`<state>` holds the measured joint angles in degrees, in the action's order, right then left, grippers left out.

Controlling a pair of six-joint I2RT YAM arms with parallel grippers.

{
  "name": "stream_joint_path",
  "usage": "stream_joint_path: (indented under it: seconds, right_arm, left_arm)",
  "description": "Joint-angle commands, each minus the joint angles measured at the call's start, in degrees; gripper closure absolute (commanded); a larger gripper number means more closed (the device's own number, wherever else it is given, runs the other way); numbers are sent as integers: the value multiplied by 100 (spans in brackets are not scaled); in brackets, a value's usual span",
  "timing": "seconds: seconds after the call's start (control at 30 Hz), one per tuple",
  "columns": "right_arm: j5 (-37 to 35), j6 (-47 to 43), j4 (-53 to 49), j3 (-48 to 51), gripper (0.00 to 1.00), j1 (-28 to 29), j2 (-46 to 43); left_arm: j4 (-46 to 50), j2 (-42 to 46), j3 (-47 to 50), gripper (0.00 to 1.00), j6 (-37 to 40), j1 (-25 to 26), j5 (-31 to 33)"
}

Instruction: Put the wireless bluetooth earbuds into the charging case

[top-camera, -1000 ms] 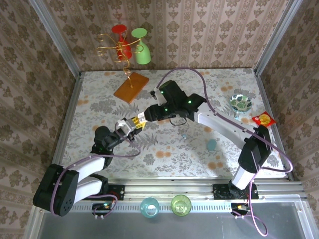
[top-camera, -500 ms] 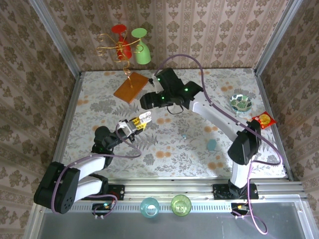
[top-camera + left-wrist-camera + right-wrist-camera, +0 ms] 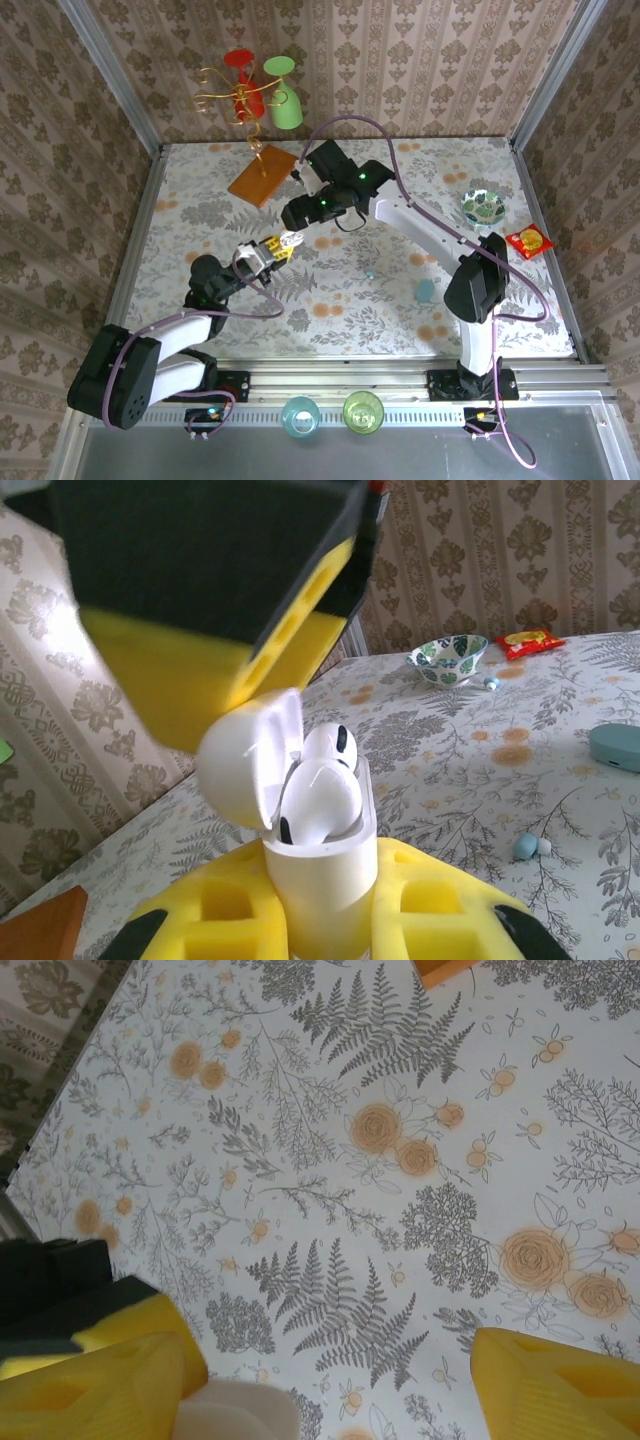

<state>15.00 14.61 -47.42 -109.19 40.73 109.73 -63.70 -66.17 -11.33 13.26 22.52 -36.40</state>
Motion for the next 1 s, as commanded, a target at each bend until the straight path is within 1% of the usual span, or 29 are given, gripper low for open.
stream_joint_path:
  seconds: [0.0,0.13,0.23,0.27,0.33,0.4,0.47,0.5,0.57,0.6,0.67,0.8,0.87,0.97]
  right_arm:
    - [408,-226,-89,275,23,20,-441]
    - [299,-329,164,568,23,10,-751]
    - [327,-551,929,1243,23,14,-1253]
    - [449,-707,1243,1537,23,14,-1464]
    - [691,-1073,1771,2053,22,12,-1823]
    - [1095,-1697,2259,2601,22,-20,-2160]
    - [1710,-2316,2720,3223,22,-92,-2449]
    - [2069,-2607,3012,3541,22,-161,-2586]
    - [2524,-3093,3377,3959,24,-289,-2733]
    - [2689,-3298,3403,4044,25,-360,-2746]
    - [2851,-3592,3139,3991,28,-448,-2691]
    - [3106,-3986,2667,3810,33,-478,-2538]
    - [3155,-3977,2674,3809,37,-478,-2466]
    - [3301,-3964,2742,3801,44,-478,-2361]
  left_arm:
    - [-264,-1,-51,100,-284,0,271]
    - [-80,29,-140,100,-716,-42,292]
    - [226,130,-215,100,-1151,-95,227]
    - [368,192,-235,100,-1277,-108,105]
    - [630,290,-279,100,-1406,-125,-346]
    - [825,387,-337,100,-1648,-126,-777]
    - [911,410,-397,100,-1764,-122,-1204]
    - [912,380,-436,100,-1811,-109,-1396]
    - [789,280,-513,100,-1977,-87,-1709]
    - [610,206,-548,100,-2129,-75,-1876]
    - [96,29,-580,100,-2473,-49,-2100]
    - [-966,-390,-600,100,-3094,-6,-2386]
    - [-967,-501,-705,100,-3138,44,-2524]
    - [-969,-555,-721,100,-3010,138,-2389]
